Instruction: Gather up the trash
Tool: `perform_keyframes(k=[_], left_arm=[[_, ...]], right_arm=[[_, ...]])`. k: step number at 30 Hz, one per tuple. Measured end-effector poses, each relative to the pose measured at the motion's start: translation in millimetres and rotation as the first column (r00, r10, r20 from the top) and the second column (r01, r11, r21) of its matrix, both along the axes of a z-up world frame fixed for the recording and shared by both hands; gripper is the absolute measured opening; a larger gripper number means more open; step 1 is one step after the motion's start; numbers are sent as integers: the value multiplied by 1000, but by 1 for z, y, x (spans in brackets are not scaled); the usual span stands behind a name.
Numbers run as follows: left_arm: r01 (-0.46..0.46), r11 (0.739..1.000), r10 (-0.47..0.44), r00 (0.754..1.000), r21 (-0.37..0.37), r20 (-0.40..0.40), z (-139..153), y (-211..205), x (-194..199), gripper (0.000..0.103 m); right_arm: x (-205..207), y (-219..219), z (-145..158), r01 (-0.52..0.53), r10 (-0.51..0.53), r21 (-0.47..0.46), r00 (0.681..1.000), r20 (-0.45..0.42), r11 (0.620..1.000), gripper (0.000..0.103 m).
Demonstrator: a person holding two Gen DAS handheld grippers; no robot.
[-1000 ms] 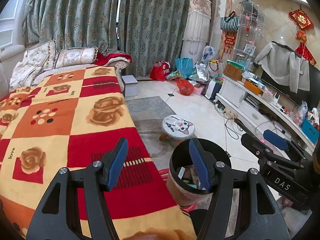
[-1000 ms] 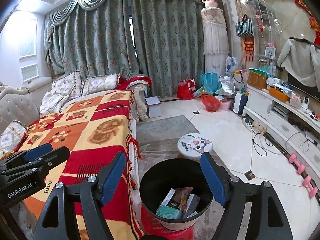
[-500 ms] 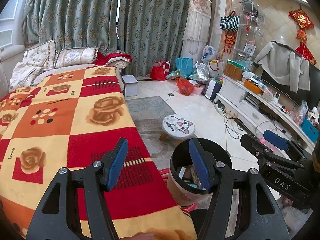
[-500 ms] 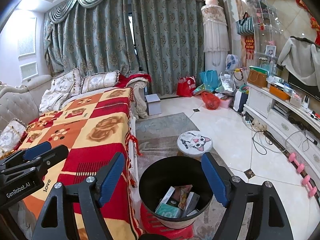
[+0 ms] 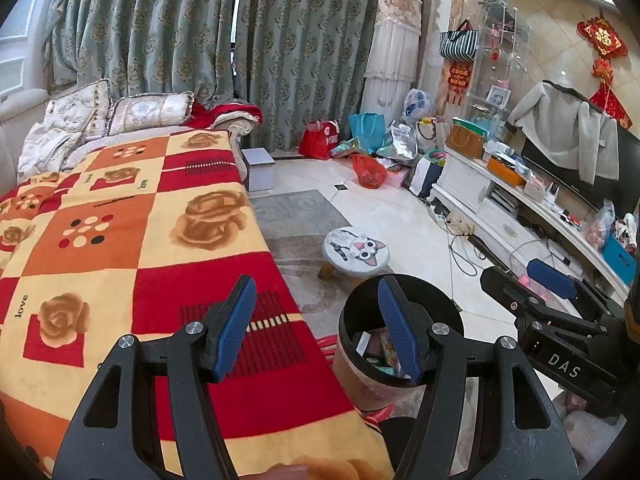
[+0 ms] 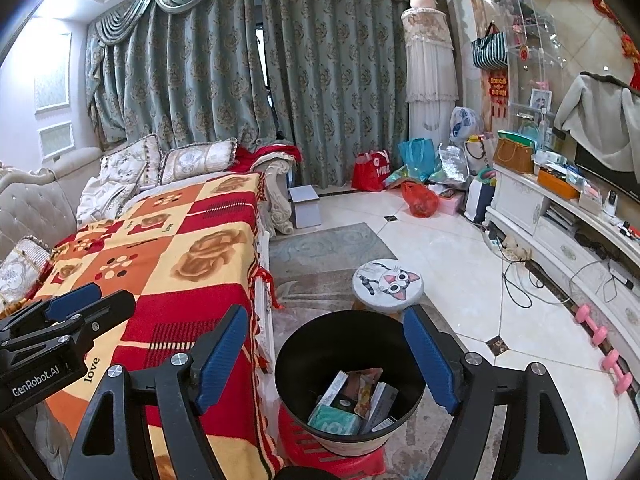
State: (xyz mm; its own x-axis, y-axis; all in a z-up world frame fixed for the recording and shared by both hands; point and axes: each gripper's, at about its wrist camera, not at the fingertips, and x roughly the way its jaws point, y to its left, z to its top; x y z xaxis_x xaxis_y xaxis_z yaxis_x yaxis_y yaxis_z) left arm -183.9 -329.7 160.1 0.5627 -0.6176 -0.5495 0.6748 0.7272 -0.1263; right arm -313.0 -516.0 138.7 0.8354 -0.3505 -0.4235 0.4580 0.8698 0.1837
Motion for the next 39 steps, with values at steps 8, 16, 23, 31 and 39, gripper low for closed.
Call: perform_keyframes(k=[8, 16, 23, 31, 39], left_arm=[[-1, 1000, 1, 1000, 0, 0, 0, 0, 0, 62], [2, 1000, -2, 1000, 2, -2, -1, 0, -1, 62], [3, 1000, -3, 1000, 4, -4, -2, -2, -2, 62], [4, 1000, -4, 1000, 5, -7, -5, -3, -3, 62], [1, 1000, -1, 1000, 6, -9, -7, -4, -5, 62]], right_arm=[[-2, -1, -2, -4, 4, 3, 1000, -2, 1000, 78], [-1, -2, -3, -2, 2, 5, 1000, -3, 1000, 79], [-2, -2, -4, -3, 3, 8, 1000, -4, 1000, 79], [-1, -3, -3, -3, 3, 7, 1000, -5, 1000, 79], [-2, -1, -9, -3, 3, 12, 1000, -11, 1000, 80]])
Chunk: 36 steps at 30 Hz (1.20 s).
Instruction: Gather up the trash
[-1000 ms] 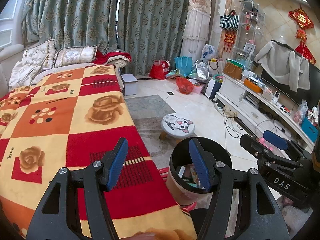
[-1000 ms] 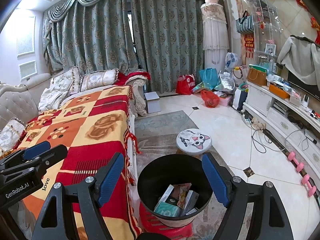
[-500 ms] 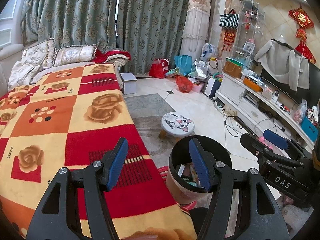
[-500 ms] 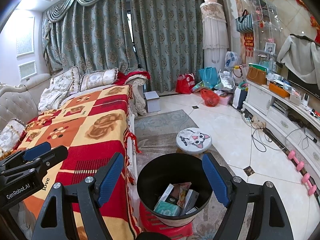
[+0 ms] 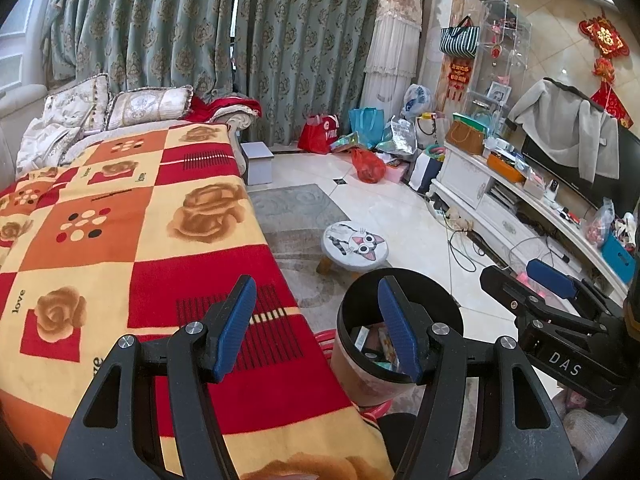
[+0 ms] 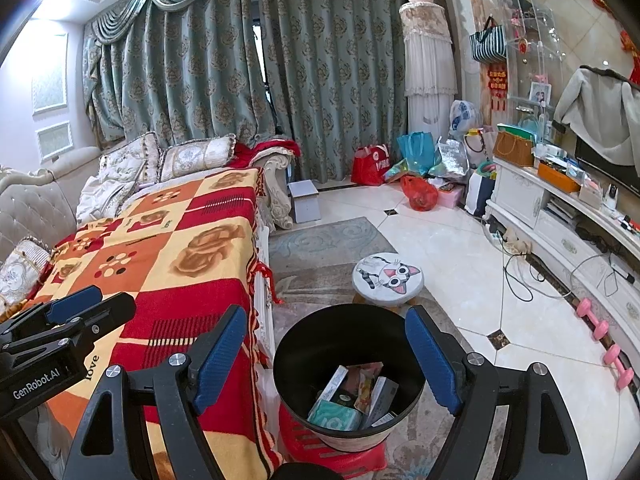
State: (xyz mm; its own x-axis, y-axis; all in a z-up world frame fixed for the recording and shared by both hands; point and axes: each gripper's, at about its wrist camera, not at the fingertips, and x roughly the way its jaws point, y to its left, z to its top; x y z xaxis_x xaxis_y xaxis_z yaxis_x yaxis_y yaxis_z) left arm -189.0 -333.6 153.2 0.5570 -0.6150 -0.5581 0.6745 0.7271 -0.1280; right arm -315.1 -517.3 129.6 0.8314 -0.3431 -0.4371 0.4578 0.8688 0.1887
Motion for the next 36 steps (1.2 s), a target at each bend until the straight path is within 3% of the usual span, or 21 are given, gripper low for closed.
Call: perform_keyframes(k=[36], left_arm=[[2, 1000, -2, 1000, 7, -7, -5, 0, -6, 62]], right_arm=[[1, -1, -2, 0, 0, 11, 1000, -8, 1000, 82]])
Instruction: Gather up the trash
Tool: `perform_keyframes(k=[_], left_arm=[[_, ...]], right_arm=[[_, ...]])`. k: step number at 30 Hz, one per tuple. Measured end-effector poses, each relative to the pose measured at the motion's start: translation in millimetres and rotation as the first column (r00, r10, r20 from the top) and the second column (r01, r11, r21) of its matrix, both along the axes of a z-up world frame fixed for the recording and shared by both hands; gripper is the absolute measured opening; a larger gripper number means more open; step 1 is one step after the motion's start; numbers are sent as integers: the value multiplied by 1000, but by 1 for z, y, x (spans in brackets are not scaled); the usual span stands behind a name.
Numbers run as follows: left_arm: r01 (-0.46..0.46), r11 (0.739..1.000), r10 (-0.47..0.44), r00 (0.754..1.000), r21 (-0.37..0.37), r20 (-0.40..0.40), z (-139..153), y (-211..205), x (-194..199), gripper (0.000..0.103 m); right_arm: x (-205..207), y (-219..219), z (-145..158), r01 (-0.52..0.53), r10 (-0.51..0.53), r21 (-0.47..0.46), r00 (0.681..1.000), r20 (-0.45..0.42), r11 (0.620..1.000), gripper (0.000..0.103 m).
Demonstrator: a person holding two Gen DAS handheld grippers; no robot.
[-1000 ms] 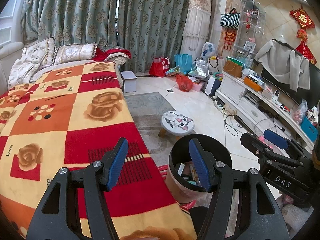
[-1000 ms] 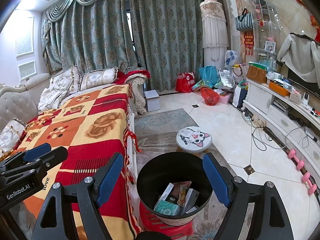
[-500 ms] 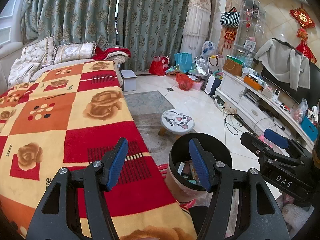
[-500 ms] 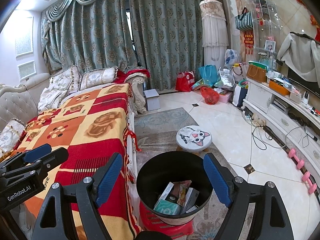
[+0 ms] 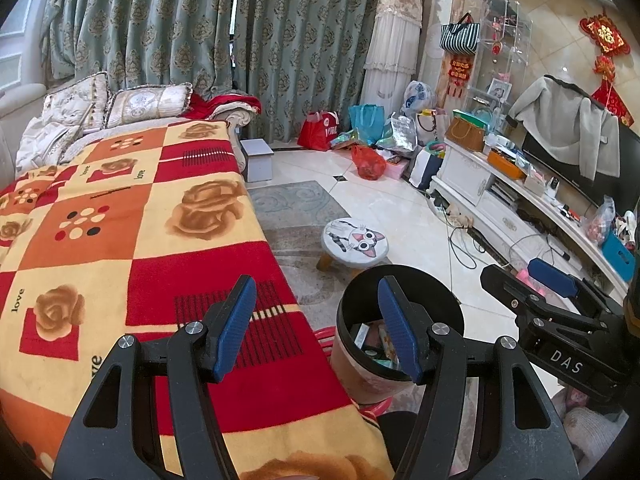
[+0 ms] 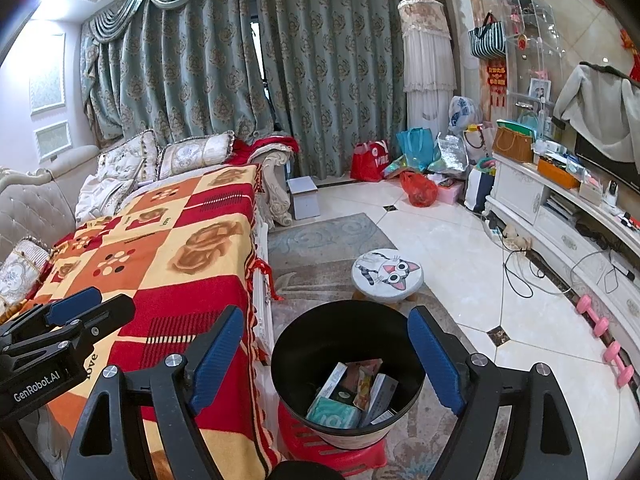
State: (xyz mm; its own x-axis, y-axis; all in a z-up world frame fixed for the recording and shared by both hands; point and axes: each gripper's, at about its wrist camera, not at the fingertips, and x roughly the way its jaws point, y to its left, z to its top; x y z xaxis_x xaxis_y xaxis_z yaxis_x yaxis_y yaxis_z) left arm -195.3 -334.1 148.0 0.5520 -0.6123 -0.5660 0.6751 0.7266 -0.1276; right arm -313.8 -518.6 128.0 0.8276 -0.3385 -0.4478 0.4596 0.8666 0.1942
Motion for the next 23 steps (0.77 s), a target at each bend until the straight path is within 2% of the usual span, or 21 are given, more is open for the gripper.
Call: perform_keyframes(k=[23], left_arm=[[13, 1000, -13, 1000, 4, 4, -9, -1, -9, 62]], right_arm=[[-1, -3, -8, -9, 9, 6, 1000, -20, 1000, 83]])
